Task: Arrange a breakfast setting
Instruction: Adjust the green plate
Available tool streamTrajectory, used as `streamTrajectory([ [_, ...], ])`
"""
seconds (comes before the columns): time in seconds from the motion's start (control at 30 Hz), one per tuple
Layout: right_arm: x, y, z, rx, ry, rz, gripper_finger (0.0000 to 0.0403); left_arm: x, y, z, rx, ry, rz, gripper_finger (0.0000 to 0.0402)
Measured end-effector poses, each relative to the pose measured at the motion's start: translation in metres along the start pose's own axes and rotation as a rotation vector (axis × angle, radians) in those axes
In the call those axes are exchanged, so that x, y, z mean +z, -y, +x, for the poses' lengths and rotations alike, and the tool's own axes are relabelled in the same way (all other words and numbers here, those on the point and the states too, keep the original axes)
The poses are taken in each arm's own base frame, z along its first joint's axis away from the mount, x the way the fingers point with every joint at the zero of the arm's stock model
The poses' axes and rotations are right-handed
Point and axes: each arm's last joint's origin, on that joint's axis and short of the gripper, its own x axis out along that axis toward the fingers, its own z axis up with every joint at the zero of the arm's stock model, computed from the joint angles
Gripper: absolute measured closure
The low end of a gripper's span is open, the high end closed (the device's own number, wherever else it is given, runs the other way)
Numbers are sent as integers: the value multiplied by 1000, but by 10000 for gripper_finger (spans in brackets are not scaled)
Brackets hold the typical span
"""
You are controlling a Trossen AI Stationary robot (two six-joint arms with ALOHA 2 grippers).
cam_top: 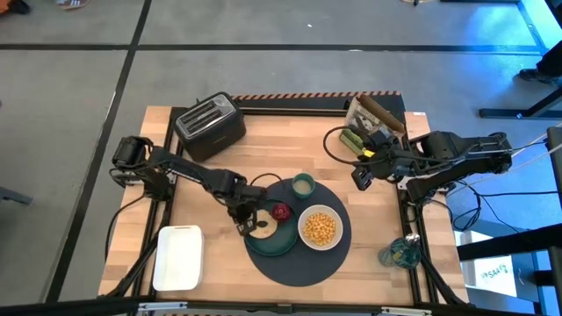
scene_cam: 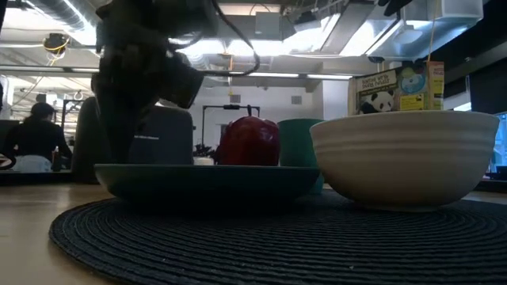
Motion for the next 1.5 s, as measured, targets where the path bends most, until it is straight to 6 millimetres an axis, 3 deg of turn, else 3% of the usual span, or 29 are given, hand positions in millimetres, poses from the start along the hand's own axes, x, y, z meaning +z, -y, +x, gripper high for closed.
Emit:
streamTrajectory([
  [0.53,0,0,0,8,-12,-47,288,17,2,-3,-59,147,-89,401],
  [0.9,0,0,0,9,-12,-50,288,-5,-11,-14,131,55,-177,401],
  [1.1,0,0,0,9,-12,-46,288,-4,-11,4,100,82,-228,401],
  [1.5,0,0,0,5,-4,-49,288,4,-1,10,-7,178,-300,401],
])
